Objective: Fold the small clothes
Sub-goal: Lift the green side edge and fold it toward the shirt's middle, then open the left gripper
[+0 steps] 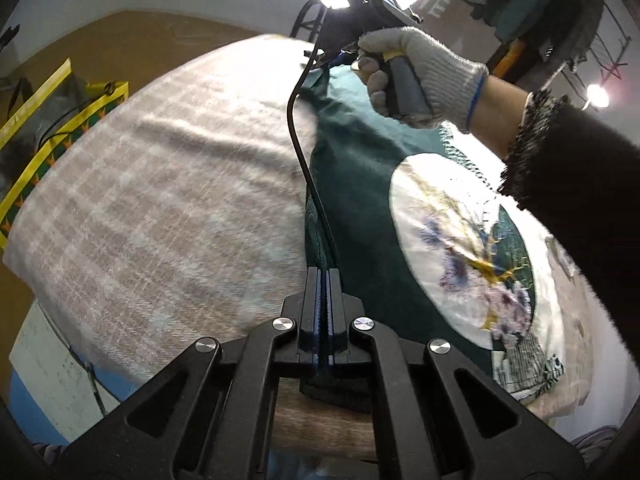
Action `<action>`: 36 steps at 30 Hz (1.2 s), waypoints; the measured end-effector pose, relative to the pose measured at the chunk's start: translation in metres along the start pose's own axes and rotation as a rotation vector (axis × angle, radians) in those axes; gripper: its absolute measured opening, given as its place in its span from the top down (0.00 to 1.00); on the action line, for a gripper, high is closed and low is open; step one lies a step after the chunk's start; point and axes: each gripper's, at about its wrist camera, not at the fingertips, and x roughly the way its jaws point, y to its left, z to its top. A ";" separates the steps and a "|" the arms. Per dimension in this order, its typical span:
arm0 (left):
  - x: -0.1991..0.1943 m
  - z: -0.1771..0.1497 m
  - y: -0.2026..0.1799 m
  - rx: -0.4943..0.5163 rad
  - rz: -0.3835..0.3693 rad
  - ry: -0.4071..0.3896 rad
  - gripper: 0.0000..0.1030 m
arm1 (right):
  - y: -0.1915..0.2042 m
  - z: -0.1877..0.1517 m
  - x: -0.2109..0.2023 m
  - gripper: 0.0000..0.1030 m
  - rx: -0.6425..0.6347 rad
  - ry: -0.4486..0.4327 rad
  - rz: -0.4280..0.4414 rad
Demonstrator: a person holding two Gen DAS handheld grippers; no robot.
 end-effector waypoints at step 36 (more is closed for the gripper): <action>0.031 -0.065 -0.183 0.413 -0.174 0.139 1.00 | -0.302 -0.126 -0.102 0.67 0.452 -0.140 -0.106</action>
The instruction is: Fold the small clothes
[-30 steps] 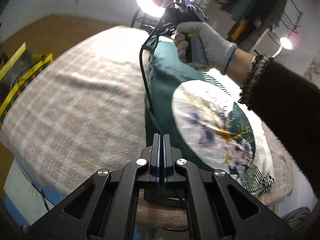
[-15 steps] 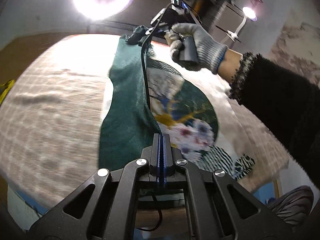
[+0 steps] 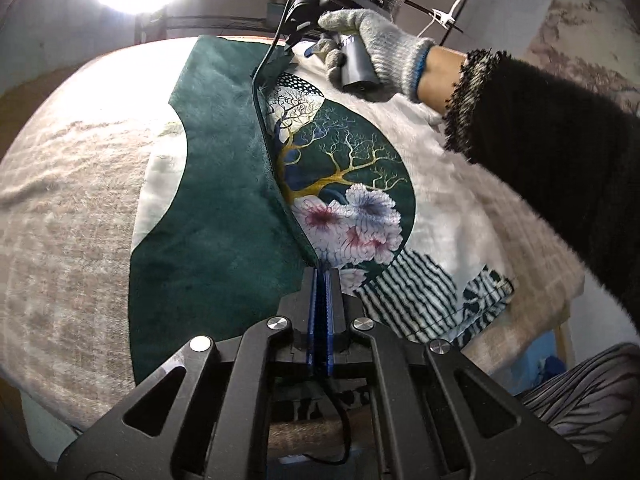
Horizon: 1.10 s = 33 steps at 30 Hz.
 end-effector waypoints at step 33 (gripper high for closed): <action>-0.099 -0.048 -0.049 0.213 -0.046 -0.180 0.63 | -0.118 -0.172 -0.349 0.54 0.046 -0.388 0.154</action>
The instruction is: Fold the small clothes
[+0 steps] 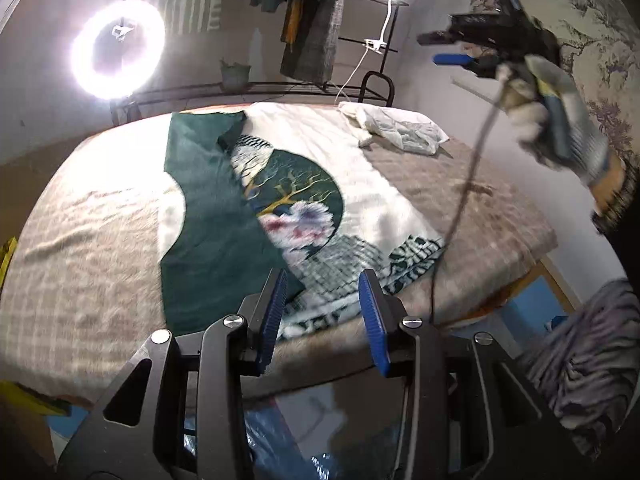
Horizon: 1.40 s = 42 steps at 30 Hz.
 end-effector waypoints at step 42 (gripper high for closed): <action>0.171 0.052 -0.093 -0.062 -0.109 0.167 0.97 | -0.157 -0.046 0.163 0.54 0.374 0.254 0.026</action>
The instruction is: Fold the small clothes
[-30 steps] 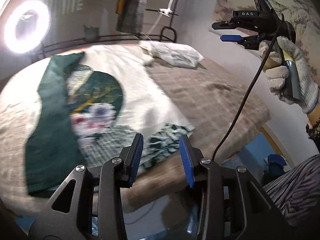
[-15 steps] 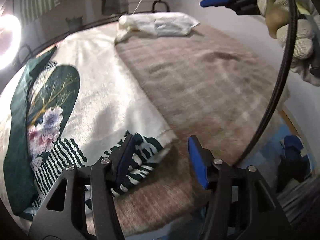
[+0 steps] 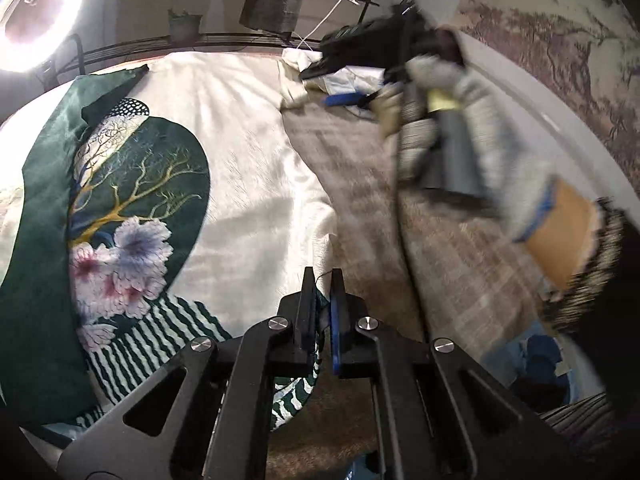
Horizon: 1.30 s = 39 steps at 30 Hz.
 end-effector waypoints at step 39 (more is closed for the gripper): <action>-0.070 -0.048 0.172 -0.478 -0.024 -0.084 0.97 | 0.303 -0.029 0.170 1.00 -0.710 0.092 -0.245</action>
